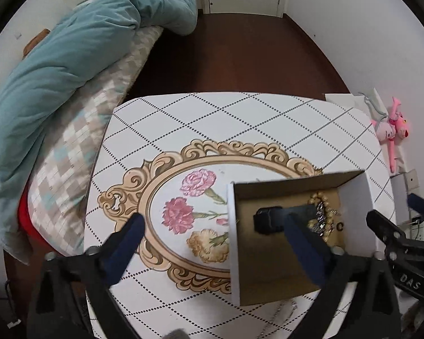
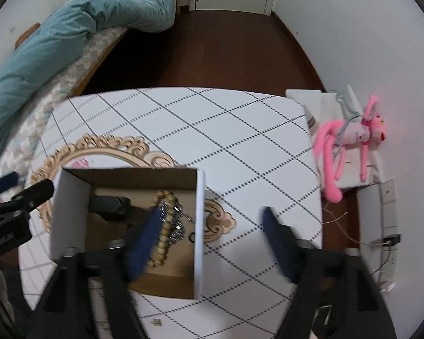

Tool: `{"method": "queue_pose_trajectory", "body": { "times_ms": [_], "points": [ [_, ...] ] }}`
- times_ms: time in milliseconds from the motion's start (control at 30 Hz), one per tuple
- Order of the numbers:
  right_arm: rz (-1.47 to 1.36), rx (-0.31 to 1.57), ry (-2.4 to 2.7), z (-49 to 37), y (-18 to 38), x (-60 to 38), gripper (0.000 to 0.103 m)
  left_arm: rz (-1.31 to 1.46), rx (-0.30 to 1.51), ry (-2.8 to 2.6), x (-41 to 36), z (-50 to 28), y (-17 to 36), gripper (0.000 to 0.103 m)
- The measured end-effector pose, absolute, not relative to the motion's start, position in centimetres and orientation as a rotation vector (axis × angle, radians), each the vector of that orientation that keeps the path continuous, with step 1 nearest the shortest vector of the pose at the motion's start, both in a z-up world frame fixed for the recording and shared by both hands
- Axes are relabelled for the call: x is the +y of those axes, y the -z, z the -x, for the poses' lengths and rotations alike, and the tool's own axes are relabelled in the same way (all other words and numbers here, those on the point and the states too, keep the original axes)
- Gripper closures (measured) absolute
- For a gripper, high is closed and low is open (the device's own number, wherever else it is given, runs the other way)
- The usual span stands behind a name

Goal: Organize jewelry
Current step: 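Carry the ring and earring into the box while both grippers release, then lift both open grippers out of the box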

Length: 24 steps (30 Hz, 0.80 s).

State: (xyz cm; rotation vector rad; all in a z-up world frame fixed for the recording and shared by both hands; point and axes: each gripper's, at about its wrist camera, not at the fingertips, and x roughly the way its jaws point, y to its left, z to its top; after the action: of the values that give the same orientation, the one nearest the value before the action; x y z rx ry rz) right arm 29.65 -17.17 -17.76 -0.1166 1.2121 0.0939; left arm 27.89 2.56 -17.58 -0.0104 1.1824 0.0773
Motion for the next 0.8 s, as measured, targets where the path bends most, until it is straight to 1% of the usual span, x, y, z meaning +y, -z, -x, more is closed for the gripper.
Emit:
{"method": "queue_pose_trajectory", "body": {
  "times_ms": [100, 133, 167, 367, 700, 800],
  "points": [
    [0.140, 1.223, -0.090, -28.8, 18.3, -17.1, 0.005, 0.002, 1.192, -0.098, 2.6, -27.0, 18.1, 0.000],
    [0.146, 1.222, -0.086, -28.6, 18.4, -17.1, 0.000, 0.004, 1.194, -0.102, 2.7, -26.8, 18.3, 0.000],
    [0.148, 1.218, -0.085, -28.3, 18.4, -17.1, 0.000, 0.006, 1.195, -0.107, 2.7, -26.5, 18.4, 0.000],
    [0.132, 1.186, -0.071, -27.0, 17.5, -17.5, 0.000, 0.004, 1.178, -0.113, 2.7, -25.0, 17.9, 0.000],
    [0.083, 1.058, -0.076, -23.3, 12.0, -17.8, 0.000, 0.007, 1.099, -0.102, 2.6, -21.7, 14.4, 0.000],
    [0.068, 1.054, -0.088, -21.2, 12.1, -17.7, 0.000, -0.007, 1.116, -0.136, 2.8, -20.0, 15.1, 0.000]
  ]
}}
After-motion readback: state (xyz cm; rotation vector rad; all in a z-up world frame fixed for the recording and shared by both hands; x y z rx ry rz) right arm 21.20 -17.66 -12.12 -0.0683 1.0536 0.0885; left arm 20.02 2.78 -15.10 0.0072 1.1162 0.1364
